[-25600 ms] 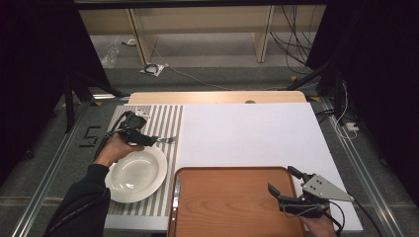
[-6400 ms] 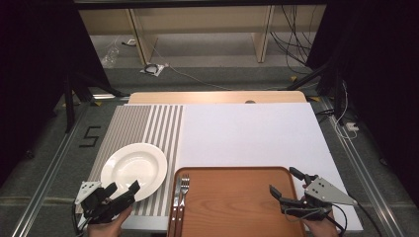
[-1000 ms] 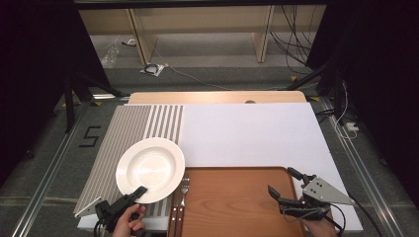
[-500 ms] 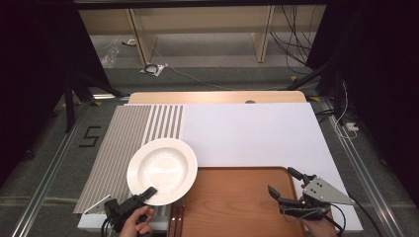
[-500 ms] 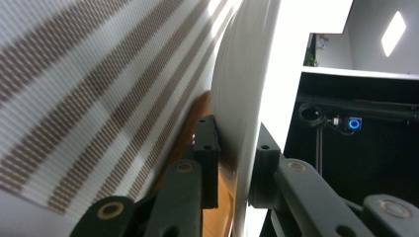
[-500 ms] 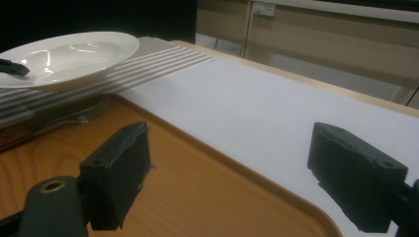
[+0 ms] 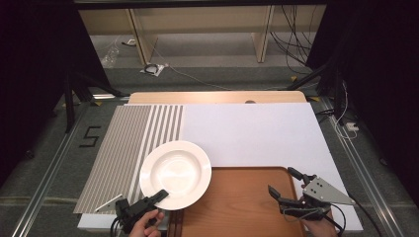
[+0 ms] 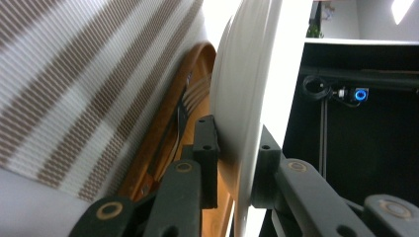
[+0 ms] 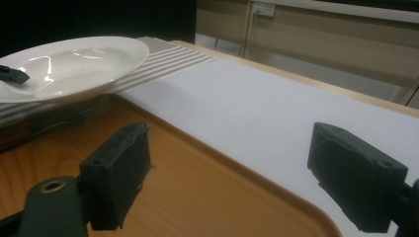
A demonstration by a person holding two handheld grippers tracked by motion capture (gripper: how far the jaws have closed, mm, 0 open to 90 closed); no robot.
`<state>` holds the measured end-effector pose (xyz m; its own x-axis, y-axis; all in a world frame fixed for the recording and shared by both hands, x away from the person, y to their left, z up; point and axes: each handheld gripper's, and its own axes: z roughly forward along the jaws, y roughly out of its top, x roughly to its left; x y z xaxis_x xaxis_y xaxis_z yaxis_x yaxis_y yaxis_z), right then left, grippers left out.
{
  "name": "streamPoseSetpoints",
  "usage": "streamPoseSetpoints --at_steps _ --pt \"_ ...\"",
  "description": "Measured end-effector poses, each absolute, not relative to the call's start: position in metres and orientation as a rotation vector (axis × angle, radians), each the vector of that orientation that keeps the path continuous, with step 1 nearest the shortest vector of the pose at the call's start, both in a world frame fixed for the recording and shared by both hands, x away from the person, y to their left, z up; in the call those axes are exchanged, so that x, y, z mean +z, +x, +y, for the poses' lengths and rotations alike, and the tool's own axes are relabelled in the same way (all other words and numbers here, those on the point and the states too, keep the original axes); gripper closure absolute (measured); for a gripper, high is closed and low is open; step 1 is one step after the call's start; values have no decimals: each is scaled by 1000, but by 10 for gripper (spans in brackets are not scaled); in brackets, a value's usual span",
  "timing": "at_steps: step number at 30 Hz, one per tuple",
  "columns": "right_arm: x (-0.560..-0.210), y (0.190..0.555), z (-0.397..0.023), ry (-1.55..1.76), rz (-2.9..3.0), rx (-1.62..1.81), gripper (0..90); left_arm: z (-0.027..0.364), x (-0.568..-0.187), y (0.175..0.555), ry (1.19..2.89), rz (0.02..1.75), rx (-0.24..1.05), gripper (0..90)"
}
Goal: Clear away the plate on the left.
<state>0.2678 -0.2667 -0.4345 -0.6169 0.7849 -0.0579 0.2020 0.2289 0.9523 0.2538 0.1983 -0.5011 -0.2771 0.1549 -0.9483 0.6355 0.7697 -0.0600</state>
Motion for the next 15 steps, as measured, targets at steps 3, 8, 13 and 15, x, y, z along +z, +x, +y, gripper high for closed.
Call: streamPoseSetpoints --at_steps 3,8,13,15 --pt "-434 268 -267 904 1967 1399 173 192 -502 253 635 1824 -541 779" --pt "-434 268 -267 905 1967 1397 174 182 -503 252 676 1815 -569 776" --pt "-434 268 -267 908 1964 1398 173 171 -504 253 717 1812 -594 776" --pt "-434 268 -267 909 1965 1399 173 167 -505 253 739 1809 -605 776"
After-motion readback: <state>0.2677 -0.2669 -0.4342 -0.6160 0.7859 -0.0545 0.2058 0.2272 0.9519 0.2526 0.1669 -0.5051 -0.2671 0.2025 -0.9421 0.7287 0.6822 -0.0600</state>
